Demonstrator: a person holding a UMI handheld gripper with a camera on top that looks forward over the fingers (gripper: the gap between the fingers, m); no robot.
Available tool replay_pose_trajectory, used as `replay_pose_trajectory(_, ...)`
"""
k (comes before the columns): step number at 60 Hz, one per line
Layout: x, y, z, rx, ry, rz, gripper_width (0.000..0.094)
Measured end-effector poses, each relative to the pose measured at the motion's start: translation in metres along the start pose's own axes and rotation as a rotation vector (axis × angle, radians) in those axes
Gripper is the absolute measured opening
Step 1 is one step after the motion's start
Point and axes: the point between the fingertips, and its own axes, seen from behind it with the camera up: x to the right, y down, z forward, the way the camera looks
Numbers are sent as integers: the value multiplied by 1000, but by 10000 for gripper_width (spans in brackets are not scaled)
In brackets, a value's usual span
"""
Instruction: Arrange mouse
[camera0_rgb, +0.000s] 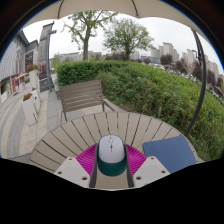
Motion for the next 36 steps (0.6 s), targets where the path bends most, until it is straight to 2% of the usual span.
replay_pose_trajectory(9,105,-39,8,24,98,57,426)
replay_pose_trajectory(15,180,-25,26,-6,166,52,427)
replay_pose_trajectory(21,241,12,48,-63,208,7,426)
replay_pose_trajectory(30,267,78,76,-145,154,86,432)
replay_pose_trajectory(36,270,84,73,-149,113,107,532)
